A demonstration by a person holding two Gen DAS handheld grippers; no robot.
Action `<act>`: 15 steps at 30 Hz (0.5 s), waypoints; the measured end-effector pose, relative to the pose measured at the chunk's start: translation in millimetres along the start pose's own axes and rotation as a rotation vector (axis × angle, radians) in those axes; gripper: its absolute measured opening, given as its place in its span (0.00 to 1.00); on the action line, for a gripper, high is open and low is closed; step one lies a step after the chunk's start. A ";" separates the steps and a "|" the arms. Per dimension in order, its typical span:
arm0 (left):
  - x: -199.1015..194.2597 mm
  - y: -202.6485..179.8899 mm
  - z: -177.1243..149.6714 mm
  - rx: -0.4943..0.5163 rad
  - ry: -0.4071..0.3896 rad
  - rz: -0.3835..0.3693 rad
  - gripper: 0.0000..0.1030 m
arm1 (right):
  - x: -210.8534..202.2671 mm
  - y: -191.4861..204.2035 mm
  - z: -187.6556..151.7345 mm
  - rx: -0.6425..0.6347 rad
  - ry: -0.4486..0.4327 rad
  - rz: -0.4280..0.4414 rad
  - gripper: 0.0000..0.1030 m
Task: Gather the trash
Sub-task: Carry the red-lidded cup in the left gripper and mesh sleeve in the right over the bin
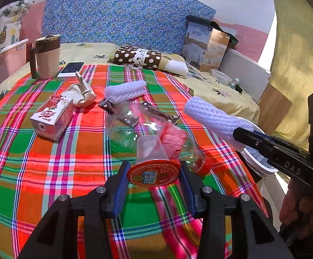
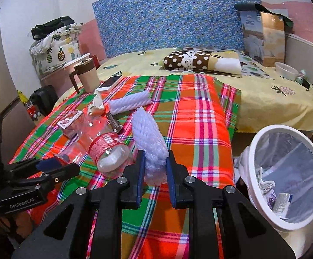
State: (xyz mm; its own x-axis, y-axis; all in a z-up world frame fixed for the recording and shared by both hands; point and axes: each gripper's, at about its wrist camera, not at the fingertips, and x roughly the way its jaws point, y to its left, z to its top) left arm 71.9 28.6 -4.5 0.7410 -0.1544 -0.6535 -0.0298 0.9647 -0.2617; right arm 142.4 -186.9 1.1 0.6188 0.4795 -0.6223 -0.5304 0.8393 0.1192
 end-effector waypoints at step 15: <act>-4.6 -29.7 3.2 0.049 -0.015 -0.044 0.44 | -16.5 -12.1 -10.2 0.041 -0.029 -0.021 0.20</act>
State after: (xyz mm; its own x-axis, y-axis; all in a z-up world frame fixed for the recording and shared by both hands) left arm 71.6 1.3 8.5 0.7510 -0.1945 -0.6310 0.0358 0.9662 -0.2552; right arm 132.7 -207.5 2.0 0.6464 0.4683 -0.6024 -0.4933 0.8588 0.1383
